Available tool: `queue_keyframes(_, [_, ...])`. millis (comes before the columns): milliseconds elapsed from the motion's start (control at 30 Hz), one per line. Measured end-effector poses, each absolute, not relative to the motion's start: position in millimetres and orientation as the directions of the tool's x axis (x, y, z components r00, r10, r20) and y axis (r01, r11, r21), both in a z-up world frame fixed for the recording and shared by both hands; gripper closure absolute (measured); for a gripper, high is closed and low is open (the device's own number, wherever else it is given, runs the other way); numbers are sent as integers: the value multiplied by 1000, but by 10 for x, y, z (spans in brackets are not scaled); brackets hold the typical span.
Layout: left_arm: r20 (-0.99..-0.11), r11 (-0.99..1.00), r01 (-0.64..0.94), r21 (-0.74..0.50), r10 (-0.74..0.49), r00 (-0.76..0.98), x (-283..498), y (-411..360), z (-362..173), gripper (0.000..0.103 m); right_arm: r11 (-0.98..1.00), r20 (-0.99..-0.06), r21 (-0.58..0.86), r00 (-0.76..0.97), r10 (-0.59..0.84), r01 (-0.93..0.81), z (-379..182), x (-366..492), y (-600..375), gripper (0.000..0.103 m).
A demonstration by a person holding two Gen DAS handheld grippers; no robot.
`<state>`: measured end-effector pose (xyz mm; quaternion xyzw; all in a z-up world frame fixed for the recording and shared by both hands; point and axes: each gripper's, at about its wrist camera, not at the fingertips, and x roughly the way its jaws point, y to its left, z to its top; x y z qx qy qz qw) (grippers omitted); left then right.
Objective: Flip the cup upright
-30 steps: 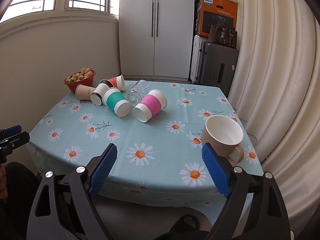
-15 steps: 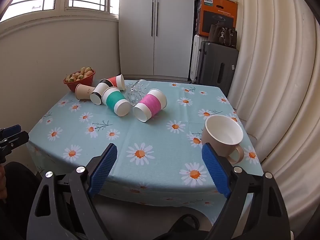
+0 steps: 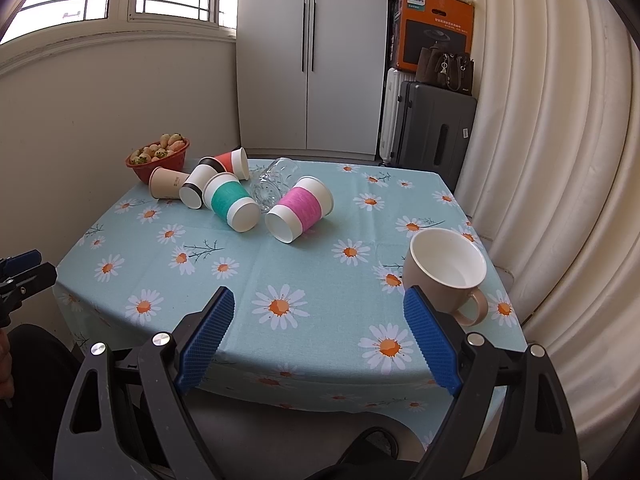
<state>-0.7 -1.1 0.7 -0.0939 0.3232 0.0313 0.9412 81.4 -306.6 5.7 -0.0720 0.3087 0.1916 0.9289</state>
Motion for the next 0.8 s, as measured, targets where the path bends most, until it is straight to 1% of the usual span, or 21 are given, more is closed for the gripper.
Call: queue_keyframes(800, [-613,980,-116,-159,-6,790,-6,-49,31,6,915,-605,-21,734,309,-402,11,831,-3071,17])
